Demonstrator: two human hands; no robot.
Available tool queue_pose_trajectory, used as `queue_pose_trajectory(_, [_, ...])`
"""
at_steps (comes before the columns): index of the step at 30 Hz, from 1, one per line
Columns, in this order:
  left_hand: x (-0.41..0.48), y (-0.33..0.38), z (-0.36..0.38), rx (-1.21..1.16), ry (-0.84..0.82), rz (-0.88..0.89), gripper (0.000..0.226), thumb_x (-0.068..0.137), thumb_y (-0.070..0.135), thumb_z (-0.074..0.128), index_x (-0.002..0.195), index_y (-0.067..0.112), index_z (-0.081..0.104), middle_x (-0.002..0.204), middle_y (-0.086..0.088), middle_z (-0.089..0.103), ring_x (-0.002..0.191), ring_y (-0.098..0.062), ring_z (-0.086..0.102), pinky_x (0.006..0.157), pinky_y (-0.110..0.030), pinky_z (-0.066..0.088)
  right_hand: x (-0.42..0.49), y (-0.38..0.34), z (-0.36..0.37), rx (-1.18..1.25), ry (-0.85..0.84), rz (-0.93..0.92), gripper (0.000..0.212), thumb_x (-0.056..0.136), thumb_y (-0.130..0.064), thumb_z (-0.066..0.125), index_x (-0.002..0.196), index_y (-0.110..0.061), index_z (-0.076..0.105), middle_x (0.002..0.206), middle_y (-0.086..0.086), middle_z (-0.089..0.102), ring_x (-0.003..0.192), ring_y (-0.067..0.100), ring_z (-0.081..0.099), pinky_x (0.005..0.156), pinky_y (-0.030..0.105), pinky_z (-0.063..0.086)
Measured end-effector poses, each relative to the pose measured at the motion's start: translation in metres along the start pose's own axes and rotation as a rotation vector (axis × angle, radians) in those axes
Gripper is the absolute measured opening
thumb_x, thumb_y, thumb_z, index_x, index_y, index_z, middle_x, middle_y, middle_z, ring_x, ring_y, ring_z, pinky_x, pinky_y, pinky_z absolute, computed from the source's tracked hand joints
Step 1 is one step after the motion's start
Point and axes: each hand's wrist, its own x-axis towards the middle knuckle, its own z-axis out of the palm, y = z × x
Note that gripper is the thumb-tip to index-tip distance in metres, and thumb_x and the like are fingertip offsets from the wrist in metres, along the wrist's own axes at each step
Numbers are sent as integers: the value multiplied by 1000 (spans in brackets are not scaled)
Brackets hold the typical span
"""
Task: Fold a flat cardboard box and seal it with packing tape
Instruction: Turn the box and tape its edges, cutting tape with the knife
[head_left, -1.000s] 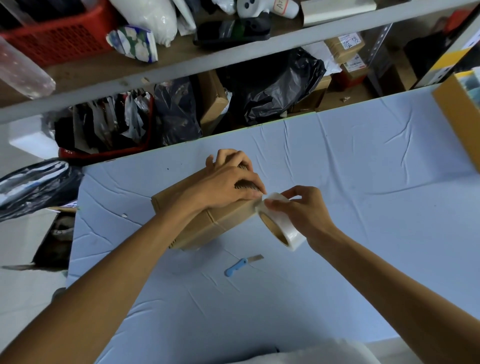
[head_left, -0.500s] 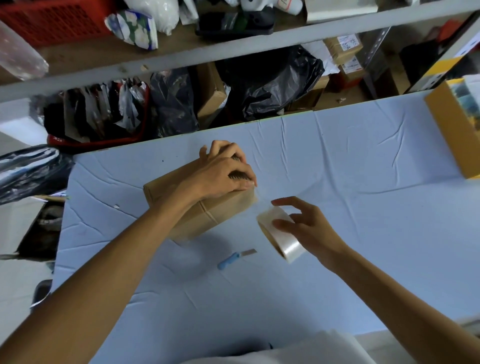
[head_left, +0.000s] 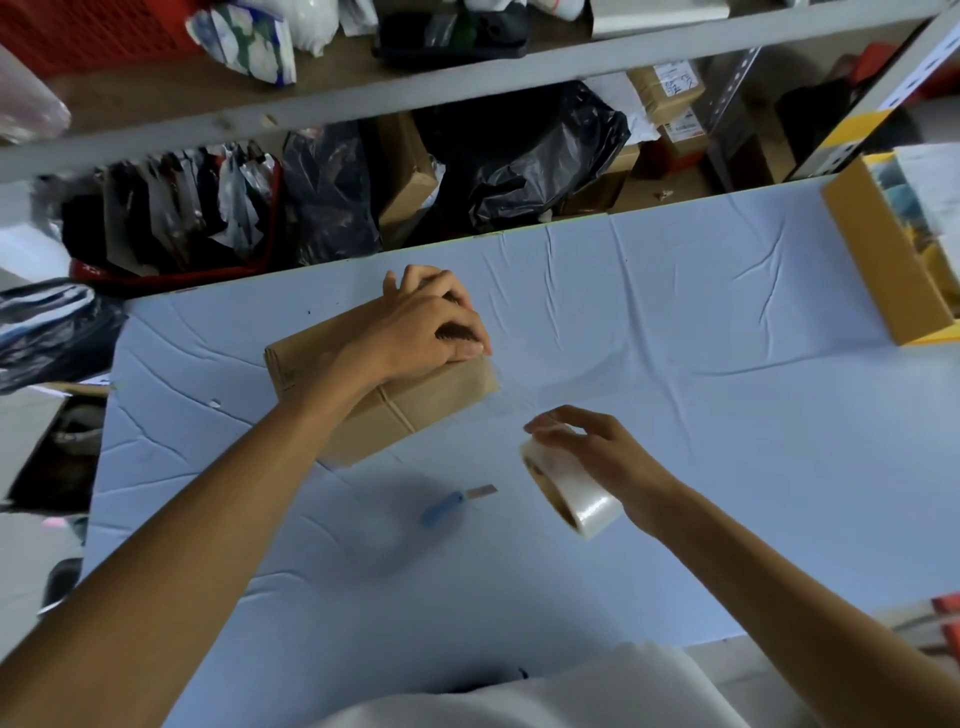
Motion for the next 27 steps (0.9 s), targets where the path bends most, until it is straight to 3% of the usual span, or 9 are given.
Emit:
queue_pose_trajectory(2, [-1, 1, 3, -3, 13, 2, 12, 87, 37, 64, 92, 35, 74, 107, 12, 49, 119, -13, 27, 109, -51, 16, -6, 2, -4, 41, -39, -22, 10, 89, -14, 63, 96, -15, 70, 69, 2, 71, 55, 9, 67, 48, 13, 46])
queue_pose_trajectory(5, [-4, 3, 6, -7, 29, 4, 12, 88, 36, 63, 93, 34, 74, 109, 13, 50, 120, -13, 25, 109, -49, 14, -8, 4, -5, -34, 41, -35, 4, 85, -22, 68, 88, -21, 70, 76, 5, 71, 58, 13, 65, 49, 18, 46])
queue_pose_trajectory(10, [-5, 4, 5, -18, 42, 11, 12, 88, 35, 63, 93, 34, 74, 109, 12, 52, 120, -13, 27, 110, -52, 13, -7, 5, 0, -10, 100, -26, 8, 81, -23, 73, 82, -16, 70, 63, -4, 69, 49, 8, 64, 43, 16, 44])
queue_pose_trajectory(16, [-6, 6, 7, 35, 80, 14, 14, 88, 35, 62, 93, 34, 75, 109, 12, 54, 121, -17, 32, 106, -53, 19, -3, 3, -2, -84, 114, 25, 19, 76, -33, 79, 83, -16, 74, 78, 11, 73, 67, 27, 68, 66, 33, 52])
queue_pose_trajectory(20, [-7, 10, 6, 19, 68, 1, 13, 89, 33, 62, 92, 34, 74, 110, 13, 53, 122, -15, 31, 107, -56, 16, -5, 2, 4, -71, 142, 14, 19, 79, -27, 77, 85, -11, 69, 65, 5, 68, 45, 15, 65, 42, 15, 42])
queue_pose_trajectory(23, [-11, 12, 6, 38, 64, 23, 17, 91, 29, 58, 97, 34, 73, 116, 9, 53, 123, -17, 33, 109, -51, 15, -8, 2, 5, -1, 125, 11, 15, 80, -19, 76, 84, -8, 67, 60, 6, 67, 43, 18, 64, 40, 16, 44])
queue_pose_trajectory(27, [-20, 18, 10, -59, 174, 53, 23, 90, 17, 61, 110, 21, 70, 116, -1, 56, 119, -20, 42, 108, -36, 26, -7, 2, 9, 25, 127, -9, 15, 80, -19, 77, 79, -9, 65, 56, 3, 66, 42, 18, 63, 40, 19, 44])
